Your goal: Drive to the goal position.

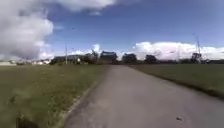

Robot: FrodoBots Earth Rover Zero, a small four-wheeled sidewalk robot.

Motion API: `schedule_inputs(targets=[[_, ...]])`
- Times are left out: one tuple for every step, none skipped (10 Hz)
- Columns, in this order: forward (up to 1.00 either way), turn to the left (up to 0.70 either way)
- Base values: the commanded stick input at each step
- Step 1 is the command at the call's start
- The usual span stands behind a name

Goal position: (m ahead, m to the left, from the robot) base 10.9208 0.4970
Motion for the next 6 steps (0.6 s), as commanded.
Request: schedule_inputs(targets=[[0.7,0.0],[0.7,0.0],[0.7,0.0],[0.7,0.0],[0.7,0.0],[0.7,0.0]])
